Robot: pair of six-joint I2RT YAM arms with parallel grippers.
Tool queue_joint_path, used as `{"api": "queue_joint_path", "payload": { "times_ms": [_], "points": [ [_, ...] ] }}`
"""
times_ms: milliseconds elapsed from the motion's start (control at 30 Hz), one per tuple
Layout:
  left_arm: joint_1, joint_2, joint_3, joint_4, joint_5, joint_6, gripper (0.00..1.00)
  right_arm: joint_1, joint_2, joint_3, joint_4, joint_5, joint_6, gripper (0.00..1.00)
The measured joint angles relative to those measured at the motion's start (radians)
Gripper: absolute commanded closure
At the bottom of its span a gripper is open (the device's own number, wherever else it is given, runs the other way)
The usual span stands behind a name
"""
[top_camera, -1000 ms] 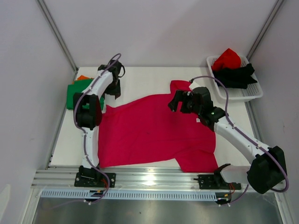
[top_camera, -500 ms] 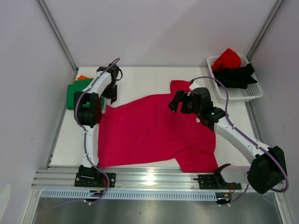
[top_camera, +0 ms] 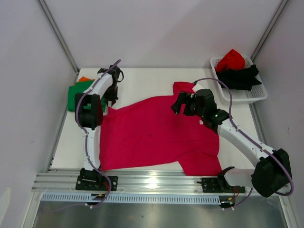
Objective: Fold and stack the t-shirts
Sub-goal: Grap the side of the flattened tshirt furthest away from the robot with both arms
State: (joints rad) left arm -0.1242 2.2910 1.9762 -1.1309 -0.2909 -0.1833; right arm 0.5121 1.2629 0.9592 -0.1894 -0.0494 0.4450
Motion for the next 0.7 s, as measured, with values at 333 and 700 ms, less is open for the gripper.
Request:
{"api": "queue_joint_path", "payload": {
  "times_ms": [333,700],
  "points": [
    [0.005,0.0,-0.002,0.0,0.009,-0.001,0.82,0.0,0.0,0.0,0.0,0.0,0.0,0.07],
    [0.023,0.0,-0.011,-0.001,0.067,-0.001,0.99,0.0,0.0,0.0,0.0,0.008,0.0,0.07]
  ]
}}
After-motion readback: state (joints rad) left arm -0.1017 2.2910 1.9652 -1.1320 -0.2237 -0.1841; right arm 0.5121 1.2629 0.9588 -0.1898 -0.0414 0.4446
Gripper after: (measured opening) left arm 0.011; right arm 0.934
